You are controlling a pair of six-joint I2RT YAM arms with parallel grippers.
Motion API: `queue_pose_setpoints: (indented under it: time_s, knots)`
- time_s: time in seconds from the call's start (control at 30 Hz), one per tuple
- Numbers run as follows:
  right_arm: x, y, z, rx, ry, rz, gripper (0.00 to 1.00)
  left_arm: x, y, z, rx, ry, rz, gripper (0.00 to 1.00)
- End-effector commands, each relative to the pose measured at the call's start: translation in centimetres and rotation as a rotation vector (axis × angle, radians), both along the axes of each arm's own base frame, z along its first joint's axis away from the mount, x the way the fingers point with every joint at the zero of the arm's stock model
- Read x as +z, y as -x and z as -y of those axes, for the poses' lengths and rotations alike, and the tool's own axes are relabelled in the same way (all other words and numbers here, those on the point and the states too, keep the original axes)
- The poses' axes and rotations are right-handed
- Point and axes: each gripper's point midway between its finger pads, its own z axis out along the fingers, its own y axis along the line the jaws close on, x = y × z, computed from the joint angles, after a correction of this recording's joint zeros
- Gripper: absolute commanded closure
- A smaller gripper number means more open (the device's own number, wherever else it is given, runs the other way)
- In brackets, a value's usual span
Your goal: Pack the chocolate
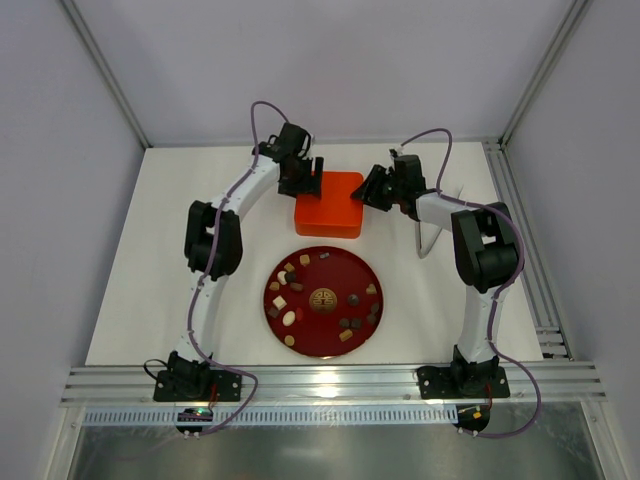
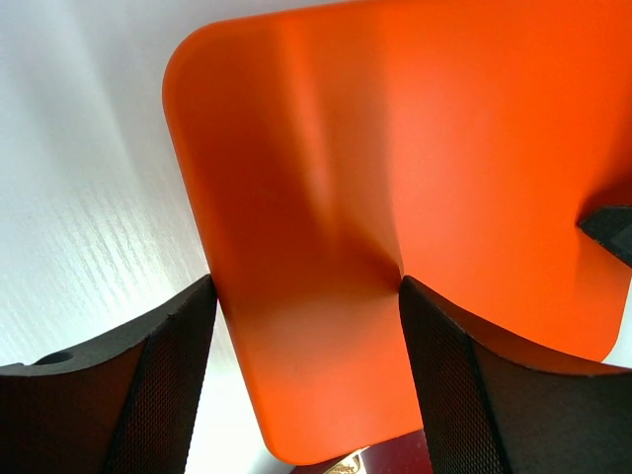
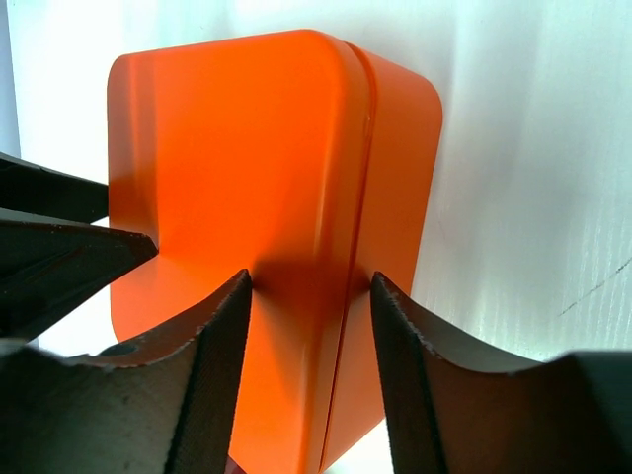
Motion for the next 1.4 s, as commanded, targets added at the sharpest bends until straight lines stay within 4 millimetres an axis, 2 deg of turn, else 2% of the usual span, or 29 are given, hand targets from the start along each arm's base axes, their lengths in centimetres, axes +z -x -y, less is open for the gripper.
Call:
queue_pose_setpoints:
  time_s: [0.0,0.27,0.63,0.93,1.07,1.2,1.23,1.27,1.37]
  knots:
    - [2.2,0.1,-2.3,0.054,-0.076,0.056,0.5,-1.3,1.8,0.8,-0.046,-0.058,-0.034,0.28]
    - [1.1,0.3,-2.5,0.053,-0.092,0.026,0.55,-2.3,2.4,0.8,-0.051,-0.074,-0.062,0.28]
    - [0.0,0.5,-2.1,0.045,-0.06,-0.013,0.61,-2.3,2.7,1.2,-0.062,-0.066,-0.072,0.29]
    - [0.0,0.7,-1.9,0.046,-0.055,-0.016,0.71,-1.5,2.6,1.3,-0.07,-0.063,-0.063,0.29]
    - [0.6,0.6,-2.0,0.048,-0.052,-0.002,0.63,-1.5,2.7,1.2,-0.074,-0.069,-0.071,0.29]
    - [1.3,0.8,-2.0,0.051,-0.057,0.002,0.61,-1.8,3.0,0.9,-0.08,-0.084,-0.08,0.29]
    - [1.1,1.0,-1.9,0.051,-0.053,-0.004,0.53,-1.9,3.1,0.8,-0.08,-0.09,-0.087,0.29]
    - [1.2,1.1,-2.0,0.054,-0.051,-0.002,0.5,-2.1,3.1,0.8,-0.082,-0.09,-0.09,0.29]
    - [1.2,1.8,-1.7,0.056,-0.049,-0.008,0.47,-2.3,3.2,0.7,-0.083,-0.101,-0.1,0.29]
